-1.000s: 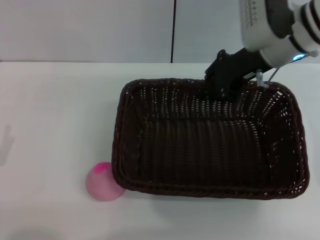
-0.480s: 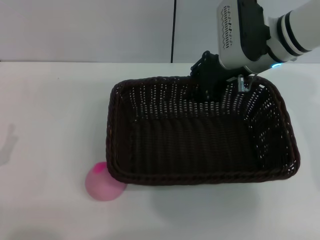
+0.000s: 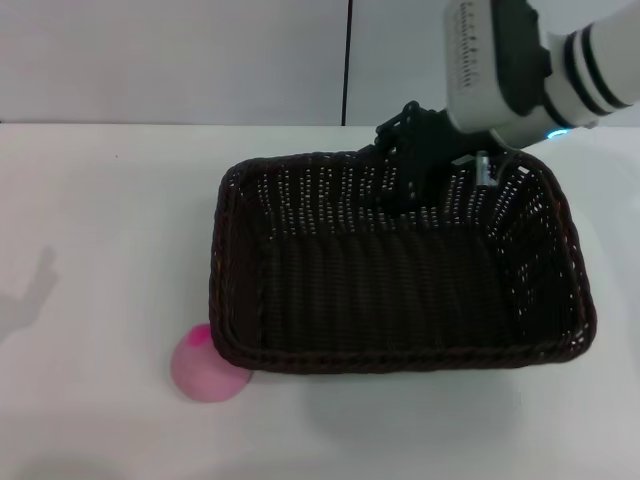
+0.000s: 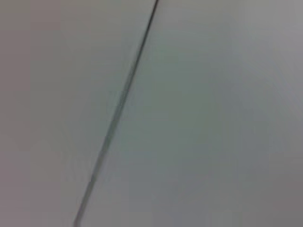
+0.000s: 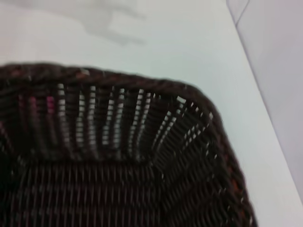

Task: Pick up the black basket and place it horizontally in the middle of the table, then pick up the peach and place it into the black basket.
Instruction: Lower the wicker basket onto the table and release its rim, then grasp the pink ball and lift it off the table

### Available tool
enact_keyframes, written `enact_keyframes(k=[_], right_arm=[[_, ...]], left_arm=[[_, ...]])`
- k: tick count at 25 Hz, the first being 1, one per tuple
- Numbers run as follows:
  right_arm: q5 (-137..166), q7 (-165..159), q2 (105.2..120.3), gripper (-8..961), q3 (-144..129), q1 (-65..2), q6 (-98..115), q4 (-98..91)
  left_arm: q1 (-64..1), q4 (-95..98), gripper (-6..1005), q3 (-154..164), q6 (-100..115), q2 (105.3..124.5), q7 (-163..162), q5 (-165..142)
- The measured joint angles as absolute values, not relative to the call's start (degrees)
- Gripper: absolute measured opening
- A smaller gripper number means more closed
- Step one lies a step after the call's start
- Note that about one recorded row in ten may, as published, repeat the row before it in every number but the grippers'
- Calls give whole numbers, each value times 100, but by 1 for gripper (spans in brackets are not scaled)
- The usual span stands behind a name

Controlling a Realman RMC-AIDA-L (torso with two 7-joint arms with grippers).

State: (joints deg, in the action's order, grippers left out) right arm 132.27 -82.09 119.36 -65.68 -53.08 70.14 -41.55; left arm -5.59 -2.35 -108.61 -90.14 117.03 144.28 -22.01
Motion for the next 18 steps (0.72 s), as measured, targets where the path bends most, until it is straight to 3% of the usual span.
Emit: enact_keyframes(k=[6,7,8,10,13,18], right_arm=[[12211,-8490,11933,565,-6841,-4243,7457,-5609],[11900,-8522,11927,565,-6936,-3935,7455,-6012],[11624,-8537,11927,565,-6983,-3669,7457,-6346],[10953,-8567,11926,565,-7042,-3096,7461,-7006],[9672,-8522,11926,564,-6989,-2108,7471,-7787],[8418,-8309,11927,564,-6863,-1237,7517,-8038]], left_arm=[[-552,-613,834,-9275,-9047,10852,13294,-2200],[-558,-647,833,-9034,-9088,10709,13169,-2201],[-558,-647,833,-9034,-9088,10709,13169,-2201],[-653,-666,833,-8379,-9177,10333,12915,-2201],[-861,-605,832,-7563,-9196,9981,12794,-2200],[-1123,-493,832,-6867,-9155,9820,12822,-2396]])
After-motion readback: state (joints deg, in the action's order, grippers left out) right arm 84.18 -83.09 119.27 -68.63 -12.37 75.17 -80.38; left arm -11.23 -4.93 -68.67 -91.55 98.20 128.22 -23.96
